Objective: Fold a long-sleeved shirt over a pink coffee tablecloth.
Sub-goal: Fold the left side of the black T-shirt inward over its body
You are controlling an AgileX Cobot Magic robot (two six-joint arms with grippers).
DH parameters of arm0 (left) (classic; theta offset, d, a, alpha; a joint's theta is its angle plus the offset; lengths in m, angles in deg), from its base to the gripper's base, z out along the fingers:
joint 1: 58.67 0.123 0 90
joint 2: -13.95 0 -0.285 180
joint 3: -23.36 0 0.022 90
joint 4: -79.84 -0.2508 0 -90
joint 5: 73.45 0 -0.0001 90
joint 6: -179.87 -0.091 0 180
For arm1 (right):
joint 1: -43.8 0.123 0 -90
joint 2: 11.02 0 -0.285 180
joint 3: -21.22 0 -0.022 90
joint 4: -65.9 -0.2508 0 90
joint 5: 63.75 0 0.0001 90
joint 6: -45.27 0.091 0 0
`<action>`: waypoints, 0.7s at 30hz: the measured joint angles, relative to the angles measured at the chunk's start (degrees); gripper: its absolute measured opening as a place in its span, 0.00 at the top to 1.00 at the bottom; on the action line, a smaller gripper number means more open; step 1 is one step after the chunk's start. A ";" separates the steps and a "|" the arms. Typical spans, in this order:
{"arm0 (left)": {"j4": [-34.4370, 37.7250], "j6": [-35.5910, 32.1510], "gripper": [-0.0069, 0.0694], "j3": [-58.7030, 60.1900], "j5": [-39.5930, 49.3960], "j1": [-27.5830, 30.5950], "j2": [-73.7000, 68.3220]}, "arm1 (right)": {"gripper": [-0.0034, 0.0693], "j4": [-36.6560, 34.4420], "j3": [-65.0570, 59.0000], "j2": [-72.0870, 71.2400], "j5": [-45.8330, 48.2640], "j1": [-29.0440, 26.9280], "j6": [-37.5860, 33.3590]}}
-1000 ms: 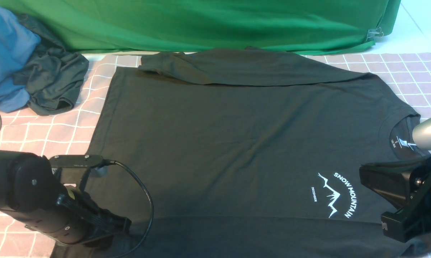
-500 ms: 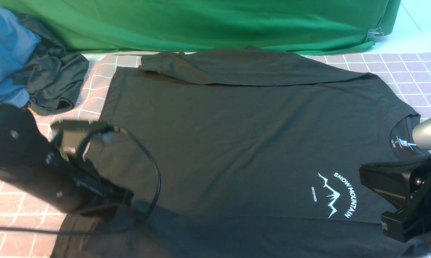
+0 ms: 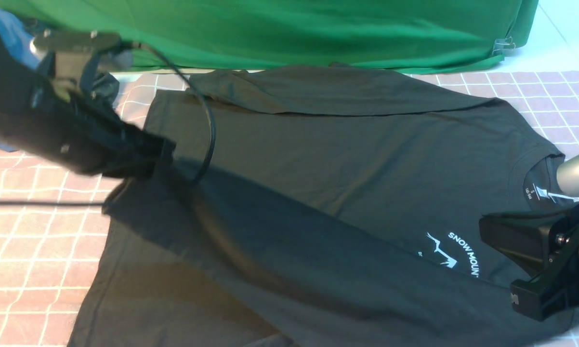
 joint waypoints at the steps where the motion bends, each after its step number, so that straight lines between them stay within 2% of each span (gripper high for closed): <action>1: -0.07 0.00 0.85 -0.78 -0.06 0.00 -0.51 | 0.90 0.00 0.00 0.00 -0.39 0.00 0.00; 7: -4.71 1.82 0.85 -3.75 -1.96 0.00 -5.63 | 0.90 0.00 0.00 0.00 -2.02 0.00 0.00; 11: -10.31 6.18 0.85 -4.83 -4.24 0.00 -9.87 | 0.89 -0.05 0.00 0.00 -2.16 0.00 0.00; 21: -15.44 11.34 0.85 -4.96 -9.92 0.00 -18.40 | 0.89 -0.05 0.00 0.00 -2.20 0.00 0.00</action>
